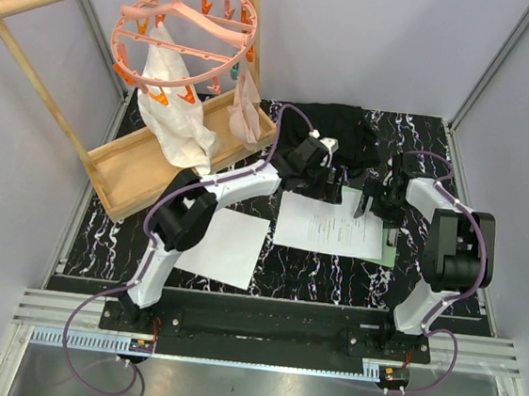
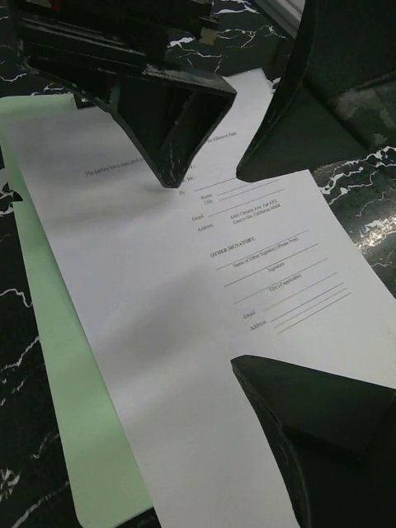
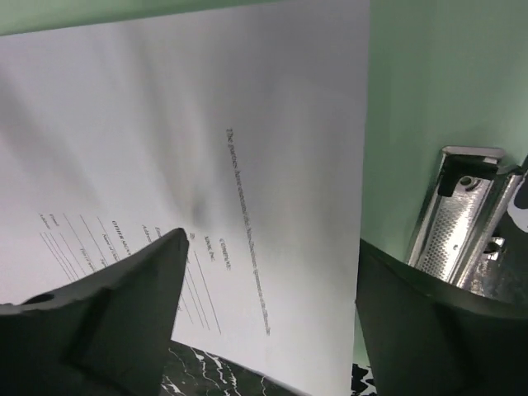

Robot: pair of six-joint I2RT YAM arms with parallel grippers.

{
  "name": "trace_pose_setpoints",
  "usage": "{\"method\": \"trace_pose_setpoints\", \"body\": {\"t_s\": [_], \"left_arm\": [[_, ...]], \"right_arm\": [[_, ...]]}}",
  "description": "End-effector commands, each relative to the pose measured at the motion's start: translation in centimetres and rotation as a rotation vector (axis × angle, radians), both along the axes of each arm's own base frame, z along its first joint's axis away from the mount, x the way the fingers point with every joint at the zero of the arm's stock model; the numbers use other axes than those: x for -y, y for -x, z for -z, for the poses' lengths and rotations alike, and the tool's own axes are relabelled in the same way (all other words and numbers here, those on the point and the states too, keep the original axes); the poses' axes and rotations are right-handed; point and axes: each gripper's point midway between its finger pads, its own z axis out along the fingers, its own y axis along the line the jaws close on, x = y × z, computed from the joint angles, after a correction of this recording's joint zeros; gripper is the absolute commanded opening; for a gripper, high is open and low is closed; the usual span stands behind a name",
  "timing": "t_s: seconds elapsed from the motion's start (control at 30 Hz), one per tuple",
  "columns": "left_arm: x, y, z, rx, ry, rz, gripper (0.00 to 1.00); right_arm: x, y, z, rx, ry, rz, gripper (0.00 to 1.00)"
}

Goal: Put the files into the folder

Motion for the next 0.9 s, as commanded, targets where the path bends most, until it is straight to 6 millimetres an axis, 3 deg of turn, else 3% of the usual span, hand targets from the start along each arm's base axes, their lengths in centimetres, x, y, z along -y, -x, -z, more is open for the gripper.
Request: {"method": "trace_pose_setpoints", "body": {"t_s": [0.0, 0.13, 0.27, 0.47, 0.87], "left_arm": [[2.5, -0.2, -0.4, -0.016, 0.071, 0.089, 0.88], [3.3, -0.1, -0.1, -0.039, 0.092, 0.093, 0.81], [3.7, 0.2, 0.1, -0.038, 0.089, 0.097, 0.76], [3.6, 0.4, 0.4, -0.047, 0.076, 0.099, 0.76], [3.0, 0.7, 2.3, -0.075, 0.032, 0.092, 0.79]], "right_arm": [[3.3, -1.8, -2.7, 0.082, 0.099, 0.137, 0.94], [6.5, -1.3, -3.7, 0.096, 0.224, 0.259, 0.97], [9.6, -0.2, -3.3, 0.068, 0.224, 0.406, 0.91], [9.7, -0.4, -2.2, 0.041, 0.211, 0.402, 0.62], [8.7, 0.6, 0.2, -0.003, 0.17, 0.34, 0.56]]}}
